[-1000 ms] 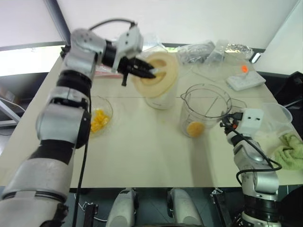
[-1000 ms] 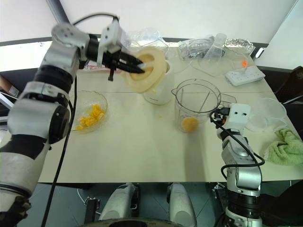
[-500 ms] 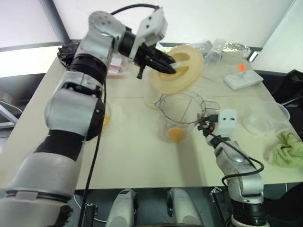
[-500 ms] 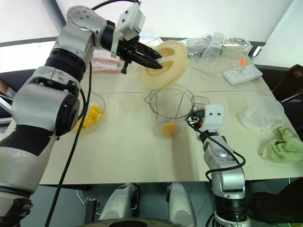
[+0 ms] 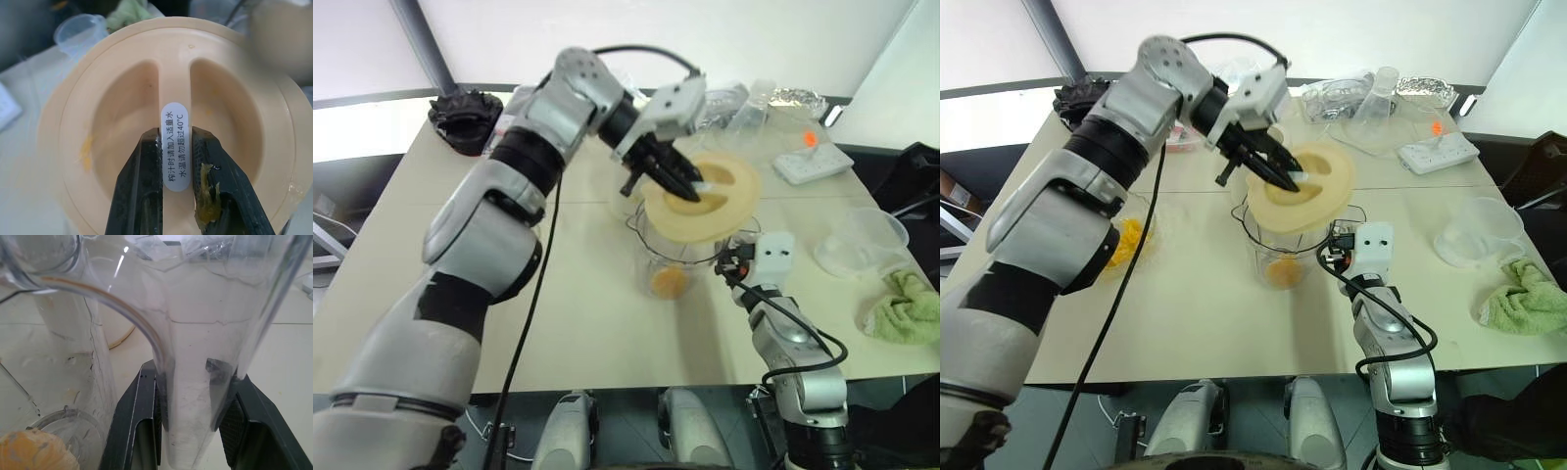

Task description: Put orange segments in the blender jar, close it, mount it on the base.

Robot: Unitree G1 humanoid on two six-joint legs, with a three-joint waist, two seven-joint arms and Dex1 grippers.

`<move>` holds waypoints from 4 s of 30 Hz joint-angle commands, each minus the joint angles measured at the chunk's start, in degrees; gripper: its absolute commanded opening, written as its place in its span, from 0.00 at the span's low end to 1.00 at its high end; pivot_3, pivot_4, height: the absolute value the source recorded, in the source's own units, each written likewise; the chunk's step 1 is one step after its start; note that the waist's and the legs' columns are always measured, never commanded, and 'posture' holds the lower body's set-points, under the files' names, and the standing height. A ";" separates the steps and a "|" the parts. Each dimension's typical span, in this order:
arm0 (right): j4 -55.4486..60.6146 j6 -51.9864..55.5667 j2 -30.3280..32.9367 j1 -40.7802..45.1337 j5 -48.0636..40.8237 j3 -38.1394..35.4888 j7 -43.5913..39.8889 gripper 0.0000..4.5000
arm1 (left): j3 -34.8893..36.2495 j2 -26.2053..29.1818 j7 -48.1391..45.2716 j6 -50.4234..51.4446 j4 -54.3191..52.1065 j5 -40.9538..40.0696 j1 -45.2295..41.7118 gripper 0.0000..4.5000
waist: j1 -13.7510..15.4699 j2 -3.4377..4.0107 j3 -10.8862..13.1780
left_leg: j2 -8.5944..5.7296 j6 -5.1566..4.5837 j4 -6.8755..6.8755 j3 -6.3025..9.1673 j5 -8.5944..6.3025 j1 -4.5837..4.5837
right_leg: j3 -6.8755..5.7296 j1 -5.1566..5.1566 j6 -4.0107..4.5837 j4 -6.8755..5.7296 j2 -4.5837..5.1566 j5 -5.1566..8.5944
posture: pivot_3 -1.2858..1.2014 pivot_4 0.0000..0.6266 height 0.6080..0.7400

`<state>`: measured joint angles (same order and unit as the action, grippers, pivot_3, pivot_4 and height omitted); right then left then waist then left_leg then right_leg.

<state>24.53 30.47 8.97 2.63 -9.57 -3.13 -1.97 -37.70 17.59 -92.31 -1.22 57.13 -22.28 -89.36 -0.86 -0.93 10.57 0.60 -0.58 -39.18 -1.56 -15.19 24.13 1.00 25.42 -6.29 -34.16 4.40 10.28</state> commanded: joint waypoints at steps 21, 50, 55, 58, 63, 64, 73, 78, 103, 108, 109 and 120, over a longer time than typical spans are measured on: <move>4.14 -1.02 -3.01 -3.23 2.31 0.34 1.94 0.20 | -15.28 -4.02 -0.19 -17.47 8.55 7.16 2.68 0.06 | 0.24 -0.22 -0.25 | 0.04 -0.01 0.01 0.02 -0.02 -0.69 | -0.05 -0.74 -0.07 0.23 0.03 0.11 | 0.52 0.24 1.00; 5.61 2.12 -3.13 0.02 4.04 1.42 1.82 0.20 | -0.18 -8.51 14.26 30.96 -9.14 28.87 12.97 0.06 | 0.70 0.06 -1.94 | 0.16 -0.04 0.07 0.29 -0.08 -0.78 | -0.10 -1.18 -0.16 0.90 0.19 0.16 | 0.52 0.24 1.00; 5.75 2.05 -3.07 -0.19 4.10 1.34 1.90 0.20 | 0.44 -6.52 16.54 40.25 -17.00 29.86 16.16 0.06 | 0.85 0.14 -1.99 | 0.19 -0.02 0.08 0.29 -0.10 -0.79 | -0.11 -1.21 -0.16 1.04 0.26 0.16 | 0.52 0.24 1.00; 5.91 2.10 -3.06 -0.40 4.08 1.39 1.88 0.20 | 0.75 -5.70 18.09 46.39 -21.03 29.66 17.63 0.06 | 0.77 0.30 -2.10 | 0.19 0.00 0.11 0.29 -0.11 -0.79 | -0.12 -1.16 -0.16 1.08 0.29 0.16 | 0.52 0.24 1.00; 5.68 2.27 -2.91 -0.14 3.96 1.43 1.65 0.20 | 1.20 -5.73 19.75 53.74 -24.38 28.82 17.81 0.06 | 0.68 0.42 -2.18 | 0.19 0.14 0.16 0.30 -0.19 -0.79 | -0.14 -1.07 -0.17 1.15 0.31 0.17 | 0.52 0.24 1.00; 5.59 2.25 -2.86 -0.08 3.92 1.38 1.57 0.20 | 1.80 -5.94 20.17 54.00 -24.90 28.46 17.78 0.06 | 0.57 0.43 -2.18 | 0.19 0.15 0.17 0.30 -0.20 -0.79 | -0.14 -1.06 -0.18 1.15 0.31 0.17 | 0.52 0.24 1.00; 5.02 2.03 -2.51 0.38 3.67 1.11 0.91 0.20 | 4.32 -6.52 22.66 58.65 -28.21 27.07 18.03 0.06 | 0.39 0.45 -2.17 | 0.17 0.10 0.36 0.30 -0.26 -0.76 | -0.17 -0.99 -0.19 1.34 0.36 0.18 | 0.52 0.24 1.00; 4.87 2.10 -2.26 0.39 3.64 0.89 0.55 0.20 | 5.57 -5.42 22.97 54.57 -32.75 26.66 20.33 0.06 | 0.35 0.49 -2.18 | 0.17 0.10 0.60 0.29 -0.26 -0.76 | -0.17 -1.00 -0.18 1.66 0.44 0.17 | 0.52 0.24 1.00; 3.07 2.08 -1.37 1.08 3.46 -0.16 -1.16 0.20 | 38.57 -8.68 38.61 34.08 -34.63 4.83 15.75 0.83 | 0.03 0.19 -1.60 | -0.14 -0.18 0.97 -0.01 -0.13 0.01 | -0.17 0.01 -0.26 0.96 0.27 0.17 | 0.52 0.24 1.00; 2.52 2.23 -0.53 2.02 3.10 -1.14 -2.06 0.20 | 39.92 -5.52 38.73 38.16 -43.53 0.74 22.28 0.83 | 0.01 0.26 -1.47 | -0.07 -0.18 0.99 0.01 -0.12 -0.15 | -0.21 0.00 -0.25 0.69 0.16 0.17 | 0.52 0.24 1.00; 2.34 2.09 -0.39 2.52 2.96 -1.45 -2.21 0.20 | 39.37 -4.22 38.08 36.47 -45.60 1.14 25.35 0.83 | -0.01 0.27 -1.47 | -0.07 -0.17 0.98 0.01 -0.12 -0.18 | -0.19 -0.01 -0.25 0.65 0.16 0.17 | 0.52 0.24 1.00; 3.21 4.79 1.90 10.52 -0.25 -7.59 -2.84 0.20 | 45.66 0.35 50.48 37.13 -59.91 -1.72 47.95 0.83 | 0.14 0.02 -0.90 | -0.03 0.09 0.96 -0.13 0.03 -0.48 | 0.09 -0.15 -0.14 0.55 0.24 0.10 | 0.52 0.24 1.00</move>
<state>24.40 36.11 10.22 10.31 -8.18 -8.61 -4.65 7.13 18.22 -43.46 34.25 2.96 -21.48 -42.20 -0.72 -0.92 9.67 0.57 -0.49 -38.21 -1.72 -15.16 23.66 1.10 25.28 -6.43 -33.59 4.66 10.38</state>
